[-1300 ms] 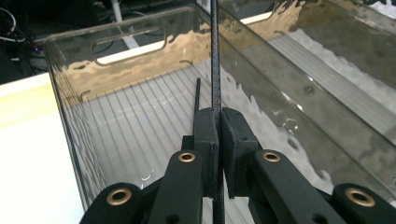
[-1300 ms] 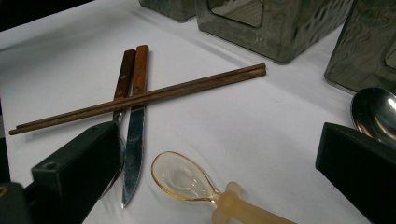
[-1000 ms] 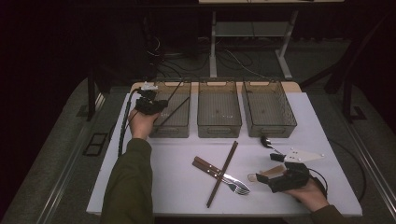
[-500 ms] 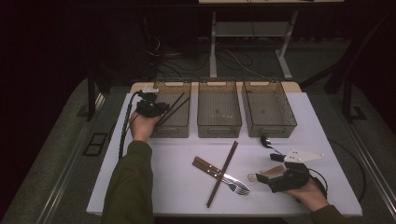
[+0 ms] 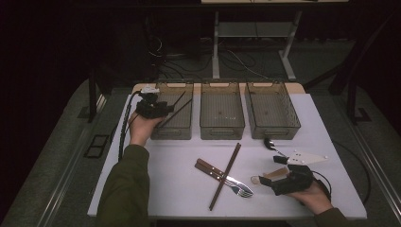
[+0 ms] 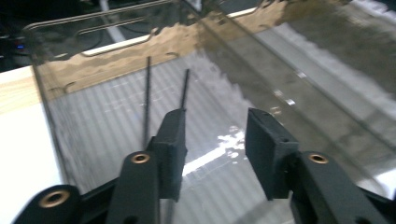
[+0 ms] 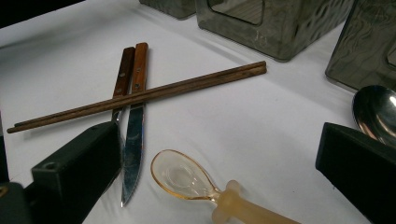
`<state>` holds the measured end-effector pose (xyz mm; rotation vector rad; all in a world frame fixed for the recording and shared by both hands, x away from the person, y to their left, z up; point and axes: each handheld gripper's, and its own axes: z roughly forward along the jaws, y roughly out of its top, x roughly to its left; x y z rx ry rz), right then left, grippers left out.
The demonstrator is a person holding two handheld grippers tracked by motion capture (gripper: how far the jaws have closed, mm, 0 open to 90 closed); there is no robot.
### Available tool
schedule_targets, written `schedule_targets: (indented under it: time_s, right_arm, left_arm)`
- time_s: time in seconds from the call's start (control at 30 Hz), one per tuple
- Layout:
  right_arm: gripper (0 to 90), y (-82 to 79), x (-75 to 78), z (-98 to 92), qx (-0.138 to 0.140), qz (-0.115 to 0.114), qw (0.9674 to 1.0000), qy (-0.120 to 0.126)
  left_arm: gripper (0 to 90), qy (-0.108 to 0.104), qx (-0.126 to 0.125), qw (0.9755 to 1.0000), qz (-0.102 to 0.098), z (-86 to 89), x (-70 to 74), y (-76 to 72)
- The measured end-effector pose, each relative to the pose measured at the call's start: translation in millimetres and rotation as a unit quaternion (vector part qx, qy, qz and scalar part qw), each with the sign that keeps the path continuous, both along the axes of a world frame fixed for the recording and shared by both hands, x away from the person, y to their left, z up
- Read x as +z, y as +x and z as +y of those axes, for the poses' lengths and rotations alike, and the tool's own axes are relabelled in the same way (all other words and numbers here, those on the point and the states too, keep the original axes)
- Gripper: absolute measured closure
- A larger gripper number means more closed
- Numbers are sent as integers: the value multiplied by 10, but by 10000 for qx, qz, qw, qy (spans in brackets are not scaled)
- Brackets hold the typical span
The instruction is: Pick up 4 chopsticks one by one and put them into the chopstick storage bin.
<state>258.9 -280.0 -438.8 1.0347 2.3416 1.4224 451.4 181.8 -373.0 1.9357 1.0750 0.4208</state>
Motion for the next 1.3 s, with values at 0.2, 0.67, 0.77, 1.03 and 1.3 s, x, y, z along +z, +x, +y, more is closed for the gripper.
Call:
schedule_targets:
  time_s: [0.2,0.67,0.77,1.03,1.3]
  right_arm:
    - [3,1,-1,2,-7,0,10000,-5]
    - [2,1,-1,1,-24,-5,10000,-9]
    - [3,0,0,4,-17,-5,10000,-12]
    - [3,1,-2,6,-11,-11,10000,-21]
    - [2,3,-3,5,-21,-7,10000,-18]
  left_arm:
    - [477,-58,-239,9996,146,-14,103,-116]
    - [338,66,-766,9970,104,-260,110,-539]
    - [316,130,-878,9960,72,-298,75,-646]
    - [269,90,-1013,9948,24,-338,-13,-896]
    - [236,98,-1180,9929,65,-392,-162,-1153]
